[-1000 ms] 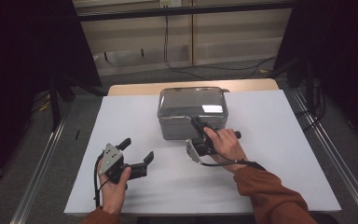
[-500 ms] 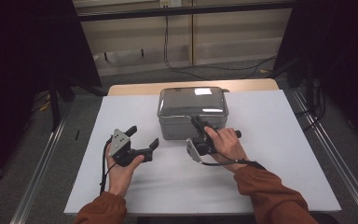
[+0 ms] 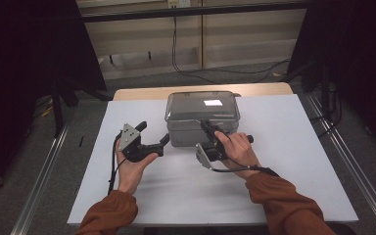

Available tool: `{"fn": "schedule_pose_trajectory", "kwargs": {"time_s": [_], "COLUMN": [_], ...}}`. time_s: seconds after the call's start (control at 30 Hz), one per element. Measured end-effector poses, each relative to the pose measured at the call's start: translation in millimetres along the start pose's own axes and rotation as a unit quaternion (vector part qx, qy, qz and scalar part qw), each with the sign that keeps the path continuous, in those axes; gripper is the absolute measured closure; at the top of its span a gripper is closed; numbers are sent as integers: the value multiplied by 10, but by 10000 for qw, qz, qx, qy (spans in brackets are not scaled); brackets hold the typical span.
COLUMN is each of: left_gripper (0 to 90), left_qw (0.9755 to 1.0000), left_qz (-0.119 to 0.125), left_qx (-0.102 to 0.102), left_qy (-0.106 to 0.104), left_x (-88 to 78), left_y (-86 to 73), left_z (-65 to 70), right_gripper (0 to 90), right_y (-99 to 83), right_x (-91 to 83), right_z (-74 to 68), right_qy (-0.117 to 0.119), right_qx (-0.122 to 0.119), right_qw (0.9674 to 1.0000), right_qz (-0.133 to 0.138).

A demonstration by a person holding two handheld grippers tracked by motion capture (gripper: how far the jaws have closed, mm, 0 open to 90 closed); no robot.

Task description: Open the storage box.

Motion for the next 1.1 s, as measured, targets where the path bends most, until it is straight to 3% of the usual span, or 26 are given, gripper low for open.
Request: {"fn": "schedule_pose_trajectory", "kwargs": {"time_s": [0.13,0.17,0.23,0.53,0.63,0.93,0.97,1.0,1.1], "left_gripper": [33,34,39,47,52,66,66,66,68], "left_qw": [9999,9999,9998,9997,9992,9988,9988,9984,9983], "left_qz": [-164,-148,-96,-63,-140,-175,-164,-204,-162], "left_qx": [7,-21,173,137,262,172,65,130,24], "left_qy": [20,35,51,175,275,419,467,502,558], "left_x": [122,138,179,346,397,524,532,534,554], "left_y": [-56,-51,-40,-10,-56,-46,-46,-59,-58], "left_z": [14,26,43,6,-32,-64,-74,-97,-126], "right_gripper": [823,822,822,817,816,813,812,811,806], "right_y": [4,7,10,5,12,11,10,14,16], "right_x": [0,2,5,14,23,31,32,35,45], "right_z": [25,32,36,67,71,70,64,63,24], "right_qy": [-42,-68,-75,-104,-97,-104,-90,-97,-35], "right_qx": [18,22,34,68,31,45,57,45,26], "right_qw": [10000,10000,10000,9999,9999,9999,9999,9999,10000], "right_qz": [7,13,19,43,48,47,45,62,44]}}
Point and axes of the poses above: each handheld gripper's, and its own axes: x roughly forward along the jaws, y roughly out of its top, z roughly to its right, the point moved 10 cm from there along x, roughly forward along the jaws, and after that the axes turned 12 degrees about y, right-handed, at the moved point
